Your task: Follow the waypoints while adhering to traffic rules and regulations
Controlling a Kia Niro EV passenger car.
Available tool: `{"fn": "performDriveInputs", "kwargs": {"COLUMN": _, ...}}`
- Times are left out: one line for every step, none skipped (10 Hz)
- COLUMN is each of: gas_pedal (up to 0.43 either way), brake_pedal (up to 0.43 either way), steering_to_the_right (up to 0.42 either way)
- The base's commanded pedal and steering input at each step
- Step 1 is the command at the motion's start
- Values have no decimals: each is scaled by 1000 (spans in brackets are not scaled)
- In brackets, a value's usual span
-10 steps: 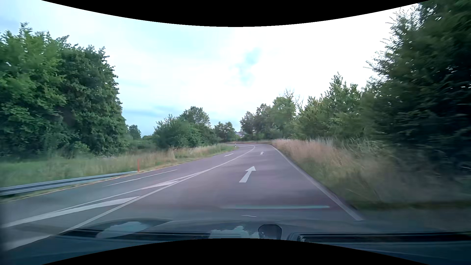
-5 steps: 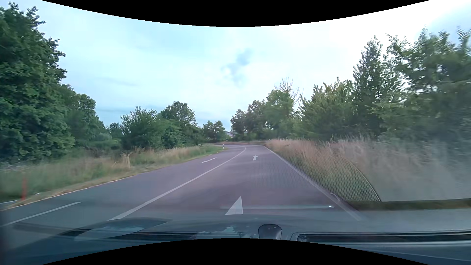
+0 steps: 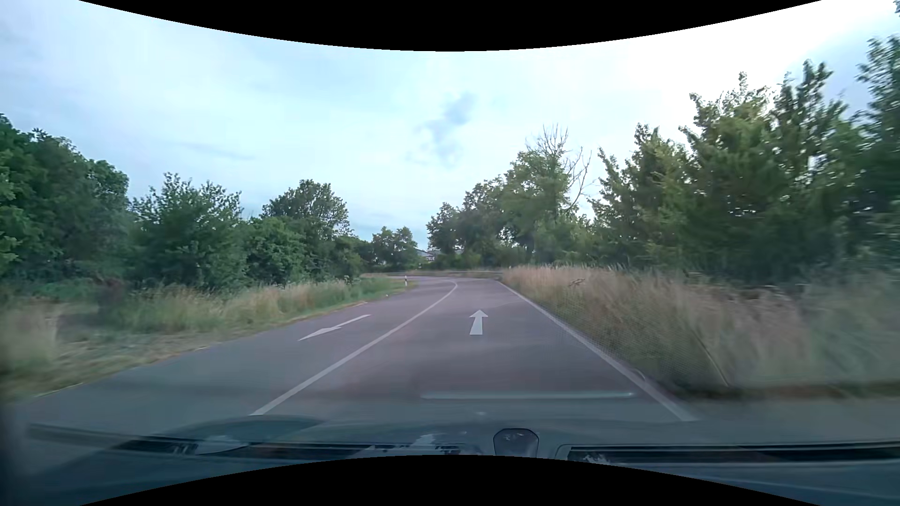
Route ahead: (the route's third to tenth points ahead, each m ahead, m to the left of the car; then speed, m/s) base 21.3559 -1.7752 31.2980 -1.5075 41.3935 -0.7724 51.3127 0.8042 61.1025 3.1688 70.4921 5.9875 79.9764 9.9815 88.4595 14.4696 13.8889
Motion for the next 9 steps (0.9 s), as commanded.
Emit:
{"fn": "performDriveInputs", "kwargs": {"gas_pedal": 150, "brake_pedal": 0, "steering_to_the_right": 4}}
{"fn": "performDriveInputs", "kwargs": {"gas_pedal": 150, "brake_pedal": 0, "steering_to_the_right": 4}}
{"fn": "performDriveInputs", "kwargs": {"gas_pedal": 130, "brake_pedal": 0, "steering_to_the_right": 4}}
{"fn": "performDriveInputs", "kwargs": {"gas_pedal": 98, "brake_pedal": 0, "steering_to_the_right": 4}}
{"fn": "performDriveInputs", "kwargs": {"gas_pedal": 87, "brake_pedal": 0, "steering_to_the_right": 3}}
{"fn": "performDriveInputs", "kwargs": {"gas_pedal": 87, "brake_pedal": 0, "steering_to_the_right": 0}}
{"fn": "performDriveInputs", "kwargs": {"gas_pedal": 87, "brake_pedal": 0, "steering_to_the_right": -5}}
{"fn": "performDriveInputs", "kwargs": {"gas_pedal": 87, "brake_pedal": 0, "steering_to_the_right": -6}}
{"fn": "performDriveInputs", "kwargs": {"gas_pedal": 87, "brake_pedal": 0, "steering_to_the_right": -7}}
